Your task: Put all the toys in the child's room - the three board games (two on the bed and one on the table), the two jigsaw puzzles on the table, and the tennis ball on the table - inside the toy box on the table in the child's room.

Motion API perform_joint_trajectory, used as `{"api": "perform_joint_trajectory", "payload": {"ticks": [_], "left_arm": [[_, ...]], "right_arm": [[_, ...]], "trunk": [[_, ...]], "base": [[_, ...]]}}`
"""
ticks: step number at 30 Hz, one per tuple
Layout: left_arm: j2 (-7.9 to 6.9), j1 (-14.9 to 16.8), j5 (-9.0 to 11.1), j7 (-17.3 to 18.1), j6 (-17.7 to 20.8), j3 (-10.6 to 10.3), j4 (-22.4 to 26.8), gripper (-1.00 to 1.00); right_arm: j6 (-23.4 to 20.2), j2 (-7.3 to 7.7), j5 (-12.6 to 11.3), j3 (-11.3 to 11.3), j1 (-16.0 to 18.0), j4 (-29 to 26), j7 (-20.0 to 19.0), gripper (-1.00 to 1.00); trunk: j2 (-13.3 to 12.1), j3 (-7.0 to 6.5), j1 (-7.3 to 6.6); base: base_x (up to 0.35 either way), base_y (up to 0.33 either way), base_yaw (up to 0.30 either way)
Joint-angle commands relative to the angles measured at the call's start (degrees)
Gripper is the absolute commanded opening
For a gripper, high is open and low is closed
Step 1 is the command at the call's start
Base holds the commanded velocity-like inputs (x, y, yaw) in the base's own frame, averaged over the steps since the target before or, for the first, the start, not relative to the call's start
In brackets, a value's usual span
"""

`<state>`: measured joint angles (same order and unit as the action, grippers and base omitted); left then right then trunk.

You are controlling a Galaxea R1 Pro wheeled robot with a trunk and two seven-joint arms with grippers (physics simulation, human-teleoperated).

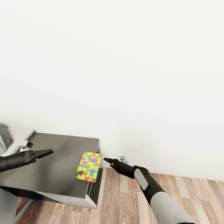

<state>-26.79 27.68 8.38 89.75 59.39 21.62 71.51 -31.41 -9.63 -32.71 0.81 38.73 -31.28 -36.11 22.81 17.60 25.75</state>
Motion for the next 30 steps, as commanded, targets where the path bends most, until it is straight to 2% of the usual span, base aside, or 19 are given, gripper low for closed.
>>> {"api": "perform_joint_trajectory", "payload": {"ticks": [1, 8, 19, 30], "left_arm": [[-0.02, 0.0, 0.0, 0.2, 0.6, 0.0, 0.0, 1.00], [-0.02, -0.1, -0.1, 0.2, 0.6, 0.0, 0.0, 1.00], [0.00, -0.1, -0.1, 0.2, 0.6, -0.1, 0.0, 1.00], [0.30, -0.2, -0.1, 0.2, 0.6, -0.1, 0.0, 1.00]], "right_arm": [[-0.4, 0.02, -0.5, 0.1, 0.0, 0.0, 0.1, 1.00], [-0.6, 0.04, -0.5, 0.0, 0.0, 0.0, 0.2, 1.00], [-0.9, 0.17, -0.7, -0.1, 0.0, 0.1, 0.2, 1.00], [-1.0, 0.22, -0.7, -0.1, 0.0, 0.2, 0.2, 1.00]], "trunk": [[0.1, 0.10, 0.03], [0.1, 0.10, 0.03], [0.1, 0.10, 0.03], [0.1, 0.10, 0.03]], "base": [[0.000, 0.008, 0.000], [0.000, 0.020, 0.000], [0.000, 0.147, 0.000], [0.000, 0.023, 0.000]]}}
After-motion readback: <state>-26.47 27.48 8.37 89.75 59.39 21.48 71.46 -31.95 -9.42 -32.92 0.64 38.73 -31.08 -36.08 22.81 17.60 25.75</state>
